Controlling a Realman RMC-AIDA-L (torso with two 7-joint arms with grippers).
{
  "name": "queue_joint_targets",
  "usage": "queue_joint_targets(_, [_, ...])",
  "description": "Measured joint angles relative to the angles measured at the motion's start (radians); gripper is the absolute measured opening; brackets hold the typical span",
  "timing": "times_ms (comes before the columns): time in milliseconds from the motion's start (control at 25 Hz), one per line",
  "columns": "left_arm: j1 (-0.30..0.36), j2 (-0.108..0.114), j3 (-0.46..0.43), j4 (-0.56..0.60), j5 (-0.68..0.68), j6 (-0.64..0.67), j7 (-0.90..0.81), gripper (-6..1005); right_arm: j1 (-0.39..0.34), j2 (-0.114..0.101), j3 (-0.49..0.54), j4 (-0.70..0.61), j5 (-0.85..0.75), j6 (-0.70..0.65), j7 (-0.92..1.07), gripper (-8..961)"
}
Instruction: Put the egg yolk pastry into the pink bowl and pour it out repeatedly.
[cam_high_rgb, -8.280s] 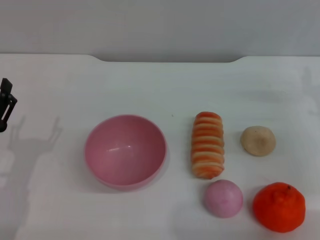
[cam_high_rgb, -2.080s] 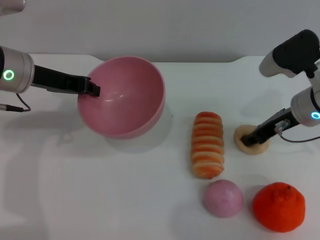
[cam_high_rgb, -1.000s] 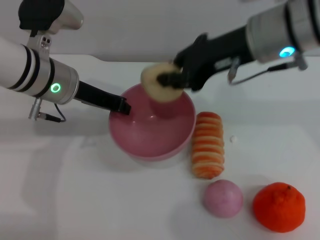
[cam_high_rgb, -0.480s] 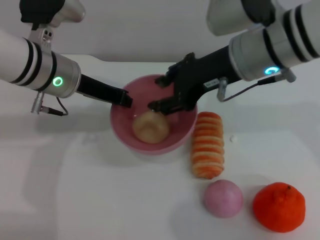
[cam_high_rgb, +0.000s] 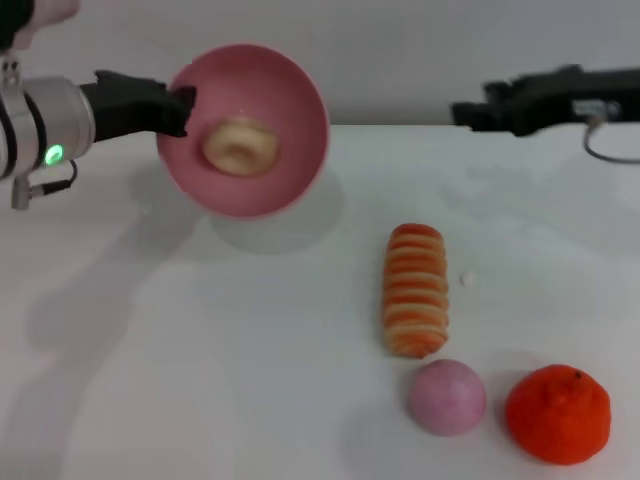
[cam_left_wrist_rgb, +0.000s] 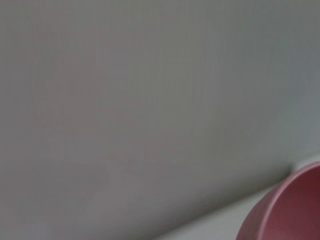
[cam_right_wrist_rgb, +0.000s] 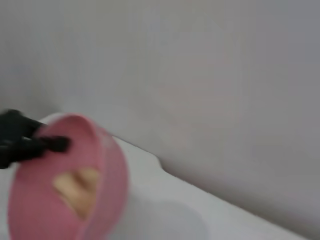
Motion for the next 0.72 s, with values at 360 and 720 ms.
queue_joint_targets(360, [0.15, -0.002, 0.39, -0.014, 0.236, -0.542, 0.11, 0, -0.071, -0.005, 0.101, 0.107, 0.005, 0.004, -0.027, 593])
queue_joint_targets(720, [0.196, -0.013, 0.688, -0.236, 0.443, -1.199, 0.316, -1, -0.083, -0.005, 0.108, 0.12, 0.006, 0.004, -0.028, 595])
